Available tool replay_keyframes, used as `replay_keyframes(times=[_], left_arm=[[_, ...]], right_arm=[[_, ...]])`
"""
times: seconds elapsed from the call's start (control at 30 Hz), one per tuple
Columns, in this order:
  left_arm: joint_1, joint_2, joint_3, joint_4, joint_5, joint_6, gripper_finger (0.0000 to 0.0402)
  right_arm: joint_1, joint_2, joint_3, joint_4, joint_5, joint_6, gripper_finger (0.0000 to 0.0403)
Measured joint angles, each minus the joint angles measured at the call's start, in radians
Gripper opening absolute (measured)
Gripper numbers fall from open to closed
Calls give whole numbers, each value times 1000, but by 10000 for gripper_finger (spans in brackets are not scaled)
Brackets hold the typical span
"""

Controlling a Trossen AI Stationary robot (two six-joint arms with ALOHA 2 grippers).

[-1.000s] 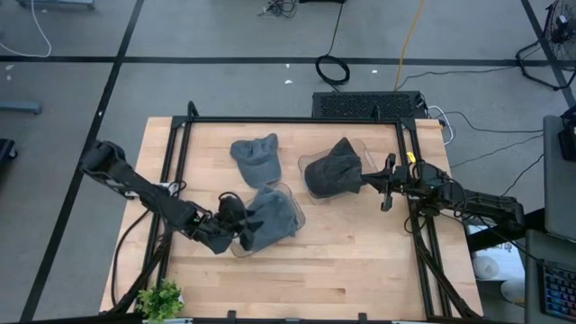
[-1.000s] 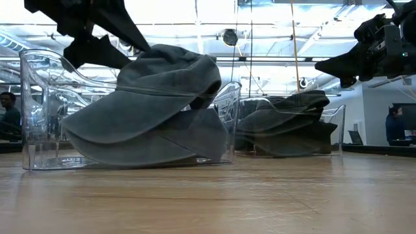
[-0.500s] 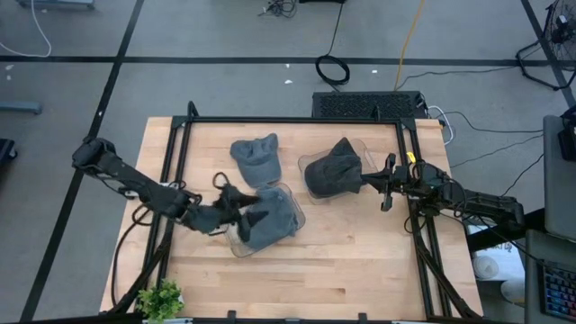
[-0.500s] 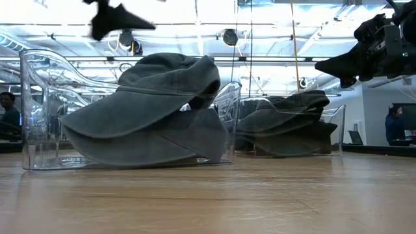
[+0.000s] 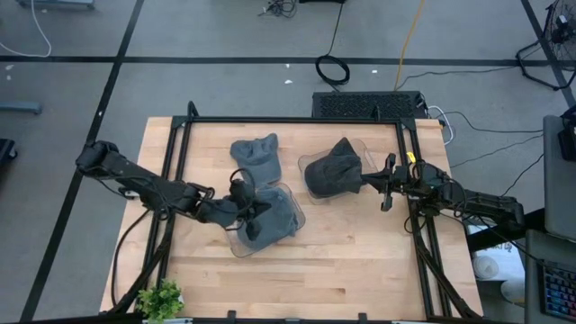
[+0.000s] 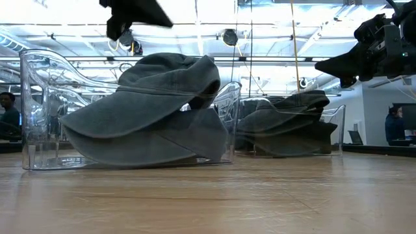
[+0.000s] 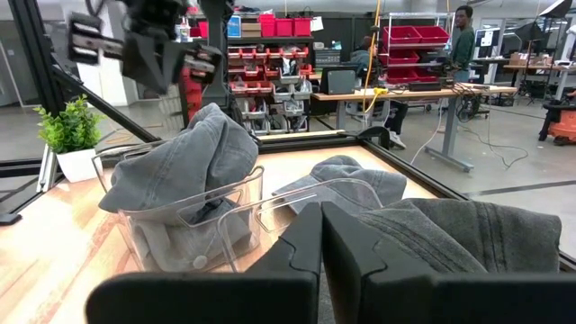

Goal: Pick & Place hat
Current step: Put the left blue cap into the bottom transparent bin

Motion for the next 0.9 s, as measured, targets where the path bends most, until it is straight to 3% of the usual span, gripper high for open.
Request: replay_keyframes(times=[0.17,0.3,0.6,0.9], left_arm=[[50,68,-4,-25,94,-40,3],[87,172,-2,57,191,-29,3],[175,363,-3,50,282,-109,2],[194,356,5,54,338,-113,3]], right_arm=[[0,0,0,0,0,0,0],[0,0,0,0,0,0,0],[0,0,0,0,0,0,0],[0,0,0,0,0,0,0]])
